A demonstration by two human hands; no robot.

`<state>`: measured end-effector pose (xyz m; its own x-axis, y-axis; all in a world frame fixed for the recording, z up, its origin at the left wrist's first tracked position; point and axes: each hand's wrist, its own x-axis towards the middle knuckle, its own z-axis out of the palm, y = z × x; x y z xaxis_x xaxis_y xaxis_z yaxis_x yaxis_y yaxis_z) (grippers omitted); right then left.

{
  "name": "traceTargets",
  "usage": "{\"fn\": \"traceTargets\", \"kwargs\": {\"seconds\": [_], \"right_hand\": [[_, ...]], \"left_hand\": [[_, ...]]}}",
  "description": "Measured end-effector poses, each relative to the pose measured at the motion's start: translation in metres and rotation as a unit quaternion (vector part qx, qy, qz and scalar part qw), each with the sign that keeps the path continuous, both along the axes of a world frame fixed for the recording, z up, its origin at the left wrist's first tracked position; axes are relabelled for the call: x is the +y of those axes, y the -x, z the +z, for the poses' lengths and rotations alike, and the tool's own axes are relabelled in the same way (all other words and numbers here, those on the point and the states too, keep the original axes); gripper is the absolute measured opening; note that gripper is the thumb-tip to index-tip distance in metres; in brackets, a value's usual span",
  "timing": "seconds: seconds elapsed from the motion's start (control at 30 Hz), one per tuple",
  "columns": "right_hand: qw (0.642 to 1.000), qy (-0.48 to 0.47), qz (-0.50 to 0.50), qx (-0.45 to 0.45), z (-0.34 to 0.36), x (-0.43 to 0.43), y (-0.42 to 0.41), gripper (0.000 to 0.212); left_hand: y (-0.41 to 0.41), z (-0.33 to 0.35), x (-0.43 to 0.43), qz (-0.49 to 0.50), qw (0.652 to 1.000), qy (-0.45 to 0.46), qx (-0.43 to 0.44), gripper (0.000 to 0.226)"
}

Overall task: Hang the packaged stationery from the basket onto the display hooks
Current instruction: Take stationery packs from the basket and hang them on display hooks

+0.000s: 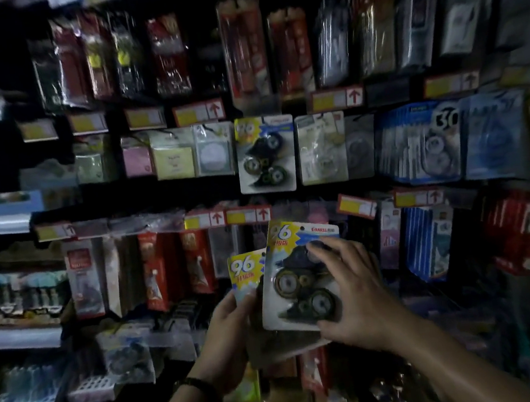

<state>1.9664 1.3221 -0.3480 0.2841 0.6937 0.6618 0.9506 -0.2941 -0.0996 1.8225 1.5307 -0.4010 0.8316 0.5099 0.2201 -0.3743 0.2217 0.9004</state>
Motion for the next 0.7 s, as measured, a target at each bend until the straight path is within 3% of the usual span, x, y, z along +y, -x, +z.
{"fn": "traceTargets", "kwargs": {"seconds": [0.1, 0.23, 0.4, 0.7], "right_hand": [[0.999, 0.004, -0.014, -0.042, 0.041, 0.014, -0.013, 0.117], [0.997, 0.013, -0.03, -0.076, 0.092, 0.037, -0.034, 0.117], [0.991, 0.026, -0.06, -0.12, 0.141, 0.072, -0.049, 0.117], [0.982, -0.014, -0.073, -0.176, 0.182, 0.121, -0.065, 0.116]], "left_hand": [[-0.007, 0.026, 0.021, 0.062, 0.997, -0.042, -0.003, 0.03], [-0.009, 0.075, 0.047, 0.153, 0.982, -0.096, -0.052, 0.033], [-0.006, 0.123, 0.079, 0.263, 0.951, -0.124, -0.104, 0.013], [-0.004, 0.156, 0.115, 0.379, 0.901, -0.18, -0.113, 0.015]]}}
